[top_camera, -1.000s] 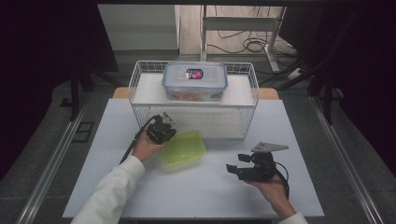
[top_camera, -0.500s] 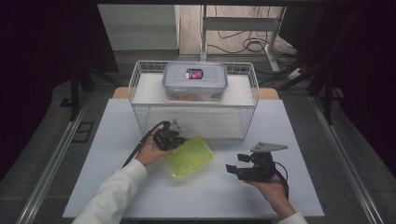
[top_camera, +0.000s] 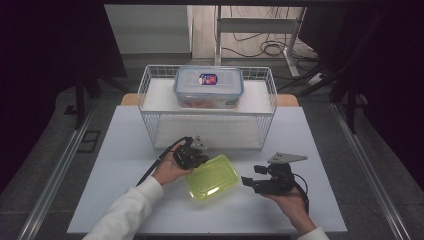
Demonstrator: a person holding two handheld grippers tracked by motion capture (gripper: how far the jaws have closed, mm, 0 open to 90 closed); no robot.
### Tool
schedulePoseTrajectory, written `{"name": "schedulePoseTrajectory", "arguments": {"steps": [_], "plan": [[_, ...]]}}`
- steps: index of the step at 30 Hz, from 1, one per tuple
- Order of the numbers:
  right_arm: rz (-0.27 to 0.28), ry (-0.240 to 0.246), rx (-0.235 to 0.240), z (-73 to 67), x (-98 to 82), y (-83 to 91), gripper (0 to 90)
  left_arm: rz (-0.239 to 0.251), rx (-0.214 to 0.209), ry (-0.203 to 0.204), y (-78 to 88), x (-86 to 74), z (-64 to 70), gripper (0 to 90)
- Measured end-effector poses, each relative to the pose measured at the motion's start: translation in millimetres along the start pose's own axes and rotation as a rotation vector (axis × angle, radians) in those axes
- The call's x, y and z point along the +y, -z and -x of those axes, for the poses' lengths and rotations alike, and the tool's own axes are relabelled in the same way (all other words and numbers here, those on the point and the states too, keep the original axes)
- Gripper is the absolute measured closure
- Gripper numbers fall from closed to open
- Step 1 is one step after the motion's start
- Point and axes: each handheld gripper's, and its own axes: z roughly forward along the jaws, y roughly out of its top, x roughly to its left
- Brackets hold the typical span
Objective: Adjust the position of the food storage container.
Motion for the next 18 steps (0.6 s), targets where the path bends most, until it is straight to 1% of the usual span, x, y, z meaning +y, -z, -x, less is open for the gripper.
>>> {"name": "schedulePoseTrajectory", "arguments": {"steps": [2, 5, 6, 7, 9, 10, 11, 13, 14, 15, 16, 17, 18], "plan": [[0.0, -0.003, -0.001, 0.0, -0.1, 0.1, 28.9, 0.001, -0.009, 0.002, -0.9, 1.0, 2.9, 90.0], [-0.001, 0.0, -0.001, 0.0, -0.1, 0.0, 28.9, 0.001, -0.019, -0.013, -2.3, 3.4, 8.6, 90.0], [-0.001, 0.0, -0.001, 0.0, -0.1, 0.0, 28.8, -0.003, -0.02, -0.022, -2.6, 4.3, 10.6, 90.0], [-0.001, 0.001, -0.001, 0.0, -0.1, -0.1, 28.8, -0.013, -0.021, -0.041, -2.7, 5.6, 11.8, 90.0], [-0.001, -0.004, -0.003, 0.3, -0.1, -0.1, 28.9, -0.006, -0.03, -0.033, -4.2, 7.0, 15.4, 90.0], [-0.002, -0.006, -0.002, 0.7, 0.0, 0.3, 28.9, -0.008, -0.028, -0.046, -4.4, 7.6, 15.8, 90.0], [-0.001, -0.006, -0.004, 1.0, 0.1, 0.5, 28.9, -0.004, -0.026, -0.032, -4.5, 7.7, 17.2, 90.0], [0.001, -0.011, -0.005, 1.2, 0.1, 1.0, 28.9, 0.007, -0.01, -0.022, -1.3, 6.9, 16.9, 90.0], [0.003, -0.01, -0.006, 1.6, 0.1, 1.3, 28.9, 0.006, 0.001, -0.031, 1.7, 6.6, 14.9, 90.0], [0.004, -0.01, -0.007, 1.9, 0.1, 1.8, 29.0, 0.023, 0.012, 0.0, 7.8, 4.9, 13.0, 90.0], [0.006, -0.009, -0.008, 2.2, 0.1, 2.5, 29.0, 0.035, 0.019, 0.015, 13.8, 3.2, 10.3, 90.0], [0.006, -0.013, -0.007, 2.3, 0.1, 3.2, 29.1, 0.055, 0.024, 0.05, 20.0, 0.7, 9.3, 90.0], [0.011, -0.008, -0.009, 2.8, 0.2, 3.7, 29.1, 0.066, 0.03, 0.07, 25.2, -1.5, 8.4, 90.0]]}}
